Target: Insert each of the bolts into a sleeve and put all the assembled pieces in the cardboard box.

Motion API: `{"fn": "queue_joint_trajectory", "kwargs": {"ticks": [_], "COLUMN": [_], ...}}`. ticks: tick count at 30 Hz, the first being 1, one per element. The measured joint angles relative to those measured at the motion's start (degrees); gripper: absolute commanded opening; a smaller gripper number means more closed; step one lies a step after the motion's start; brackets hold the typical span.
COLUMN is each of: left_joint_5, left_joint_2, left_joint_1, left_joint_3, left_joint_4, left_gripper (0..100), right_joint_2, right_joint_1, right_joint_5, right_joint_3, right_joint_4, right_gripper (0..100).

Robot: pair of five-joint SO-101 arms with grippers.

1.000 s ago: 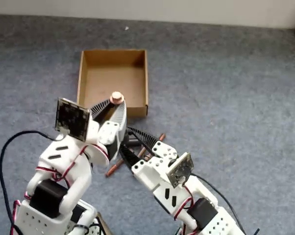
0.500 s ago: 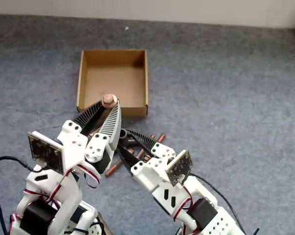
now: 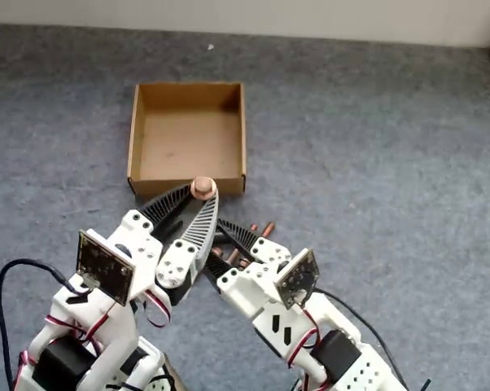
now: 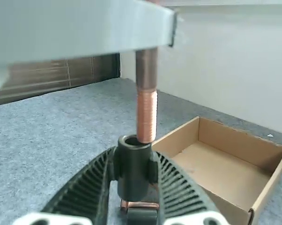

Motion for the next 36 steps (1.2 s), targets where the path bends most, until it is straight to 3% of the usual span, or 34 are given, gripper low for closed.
{"fn": "queue_joint_trajectory", "kwargs": {"ticks": [19, 25, 36], "left_joint_5": [-0.18, -1.93, -1.32], "left_joint_2": [0.09, 0.0, 0.09], "left_joint_1": [0.0, -0.18, -15.21], "left_joint_3": [0.09, 1.41, 3.78], "left_joint_4": [5.27, 5.27, 5.36], "left_gripper": [1, 22, 22], "right_joint_2": [-0.26, -0.18, -0.26], "right_joint_1": [1.23, 1.32, 2.46], "right_joint_5": [-0.35, -0.35, -0.35], "right_joint_3": [0.0, 0.0, 0.0], "right_joint_4": [0.0, 0.0, 2.2], "right_gripper": [0.5, 0.5, 0.5]}}
